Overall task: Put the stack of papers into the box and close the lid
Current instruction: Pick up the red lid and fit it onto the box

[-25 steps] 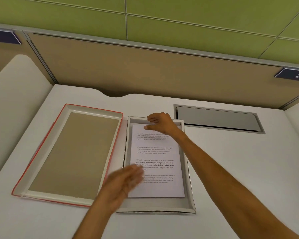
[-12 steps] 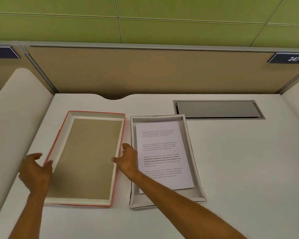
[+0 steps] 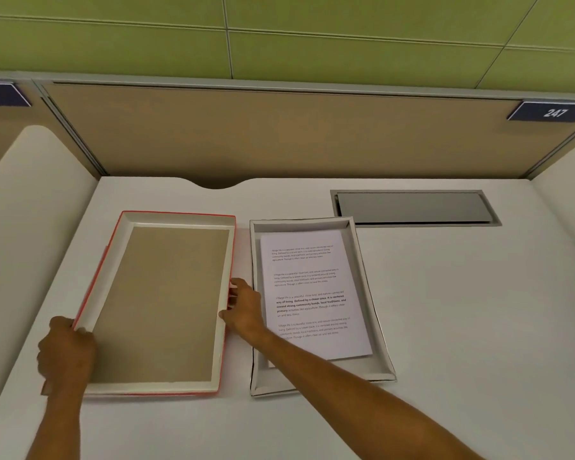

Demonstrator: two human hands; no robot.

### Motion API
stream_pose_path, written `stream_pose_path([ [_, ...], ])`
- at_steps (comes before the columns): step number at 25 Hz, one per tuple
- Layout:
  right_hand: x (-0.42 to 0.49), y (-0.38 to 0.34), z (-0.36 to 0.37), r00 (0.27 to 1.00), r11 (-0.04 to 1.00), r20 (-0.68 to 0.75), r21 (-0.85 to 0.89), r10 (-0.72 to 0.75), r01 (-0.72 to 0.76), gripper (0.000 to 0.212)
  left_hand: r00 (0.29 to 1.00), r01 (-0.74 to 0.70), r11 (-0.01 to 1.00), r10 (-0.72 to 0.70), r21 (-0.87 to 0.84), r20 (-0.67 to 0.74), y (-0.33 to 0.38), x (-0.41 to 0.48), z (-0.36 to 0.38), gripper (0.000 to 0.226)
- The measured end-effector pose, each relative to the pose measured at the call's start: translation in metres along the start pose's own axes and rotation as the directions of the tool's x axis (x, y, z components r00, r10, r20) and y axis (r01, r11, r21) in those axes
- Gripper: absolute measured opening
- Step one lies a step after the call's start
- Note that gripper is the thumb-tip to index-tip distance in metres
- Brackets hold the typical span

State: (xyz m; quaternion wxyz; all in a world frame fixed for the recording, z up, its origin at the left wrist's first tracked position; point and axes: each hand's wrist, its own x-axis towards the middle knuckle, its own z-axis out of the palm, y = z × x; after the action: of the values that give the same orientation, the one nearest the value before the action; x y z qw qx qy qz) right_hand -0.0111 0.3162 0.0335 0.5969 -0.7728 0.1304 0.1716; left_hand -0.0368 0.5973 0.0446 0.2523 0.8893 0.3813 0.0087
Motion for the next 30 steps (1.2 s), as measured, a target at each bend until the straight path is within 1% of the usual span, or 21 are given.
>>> stream_pose_path([
  [3, -0.017, -0.020, -0.002, 0.996, 0.978, 0.002, -0.188, -0.086, 0.085, 0.070, 0.984, 0.141, 0.988, -0.134, -0.055, 0.120, -0.007, 0.021, -0.011, 0.042],
  [4, -0.025, -0.034, 0.003, 0.992, 0.969, 0.021, -0.213, -0.125, 0.126, 0.076, 0.972, 0.190, 0.980, -0.179, -0.065, 0.152, -0.015, 0.037, -0.009, 0.050],
  [6, -0.043, -0.066, 0.020, 0.978, 0.971, 0.130, -0.157, -0.161, 0.181, 0.082, 0.950, 0.250, 0.964, -0.225, -0.091, 0.217, -0.017, 0.049, -0.009, 0.056],
  [7, -0.052, -0.082, 0.028, 0.970, 0.981, 0.196, -0.098, -0.145, 0.167, 0.084, 0.955, 0.238, 0.962, -0.207, -0.131, 0.212, -0.009, 0.039, -0.017, 0.059],
  [9, -0.065, -0.112, 0.040, 0.954, 0.998, 0.290, 0.032, -0.069, 0.063, 0.086, 0.984, 0.136, 0.972, -0.110, -0.192, 0.140, 0.009, 0.012, -0.033, 0.065],
  [11, -0.070, -0.133, 0.047, 0.952, 0.994, 0.306, 0.110, -0.014, -0.021, 0.085, 0.973, 0.138, 0.963, -0.089, -0.232, 0.211, 0.036, -0.013, -0.049, 0.060],
  [13, -0.072, -0.148, 0.049, 0.958, 0.991, 0.288, 0.134, -0.013, -0.027, 0.081, 0.941, 0.195, 0.952, -0.114, -0.234, 0.318, 0.061, -0.033, -0.055, 0.052],
  [14, -0.072, -0.154, 0.048, 0.958, 0.990, 0.287, 0.136, -0.018, -0.023, 0.075, 0.934, 0.184, 0.948, -0.086, -0.260, 0.348, 0.075, -0.048, -0.060, 0.048],
  [15, -0.071, -0.158, 0.047, 0.957, 0.990, 0.288, 0.140, -0.029, -0.013, 0.067, 0.951, 0.114, 0.951, -0.021, -0.288, 0.307, 0.090, -0.069, -0.070, 0.041],
  [16, -0.070, -0.160, 0.045, 0.956, 0.987, 0.288, 0.158, -0.050, 0.004, 0.057, 0.976, -0.007, 0.958, 0.069, -0.288, 0.204, 0.102, -0.089, -0.079, 0.031],
  [17, -0.070, -0.161, 0.041, 0.956, 0.982, 0.283, 0.188, -0.075, 0.022, 0.047, 0.980, -0.132, 0.958, 0.165, -0.254, 0.112, 0.111, -0.109, -0.088, 0.029],
  [18, -0.070, -0.160, 0.036, 0.957, 0.975, 0.273, 0.219, -0.096, 0.035, 0.041, 0.969, -0.217, 0.950, 0.238, -0.224, 0.072, 0.121, -0.125, -0.096, 0.040],
  [19, -0.070, -0.160, 0.031, 0.959, 0.970, 0.259, 0.240, -0.112, 0.049, 0.038, 0.959, -0.252, 0.947, 0.271, -0.199, 0.078, 0.127, -0.137, -0.100, 0.059],
  [20, -0.070, -0.160, 0.025, 0.962, 0.966, 0.245, 0.250, -0.123, 0.060, 0.037, 0.957, -0.246, 0.950, 0.269, -0.190, 0.105, 0.129, -0.144, -0.100, 0.080],
  [21, -0.071, -0.161, 0.020, 0.965, 0.966, 0.231, 0.248, -0.126, 0.067, 0.037, 0.951, -0.242, 0.950, 0.273, -0.196, 0.147, 0.128, -0.145, -0.099, 0.093],
  [22, -0.072, -0.162, 0.015, 0.968, 0.970, 0.217, 0.234, -0.124, 0.071, 0.038, 0.933, -0.260, 0.934, 0.309, -0.246, 0.186, 0.124, -0.145, -0.101, 0.095],
  [23, -0.073, -0.163, 0.009, 0.972, 0.974, 0.204, 0.216, -0.116, 0.071, 0.038, 0.901, -0.307, 0.899, 0.381, -0.312, 0.209, 0.117, -0.142, -0.103, 0.089],
  [25, -0.074, -0.165, -0.005, 0.977, 0.979, 0.188, 0.192, -0.100, 0.063, 0.038, 0.797, -0.404, 0.839, 0.518, -0.365, 0.309, 0.103, -0.126, -0.114, 0.067],
  [27, -0.077, -0.165, -0.021, 0.975, 0.981, 0.198, 0.186, -0.099, 0.062, 0.040, 0.772, -0.376, 0.857, 0.500, -0.352, 0.393, 0.097, -0.113, -0.121, 0.063],
  [28, -0.079, -0.165, -0.029, 0.973, 0.982, 0.210, 0.180, -0.094, 0.056, 0.042, 0.782, -0.289, 0.863, 0.463, -0.415, 0.417, 0.101, -0.111, -0.119, 0.066],
  [30, -0.087, -0.168, -0.045, 0.968, 0.985, 0.240, 0.168, -0.078, 0.038, 0.045, 0.806, -0.127, 0.814, 0.418, -0.567, 0.419, 0.111, -0.111, -0.106, 0.079],
])
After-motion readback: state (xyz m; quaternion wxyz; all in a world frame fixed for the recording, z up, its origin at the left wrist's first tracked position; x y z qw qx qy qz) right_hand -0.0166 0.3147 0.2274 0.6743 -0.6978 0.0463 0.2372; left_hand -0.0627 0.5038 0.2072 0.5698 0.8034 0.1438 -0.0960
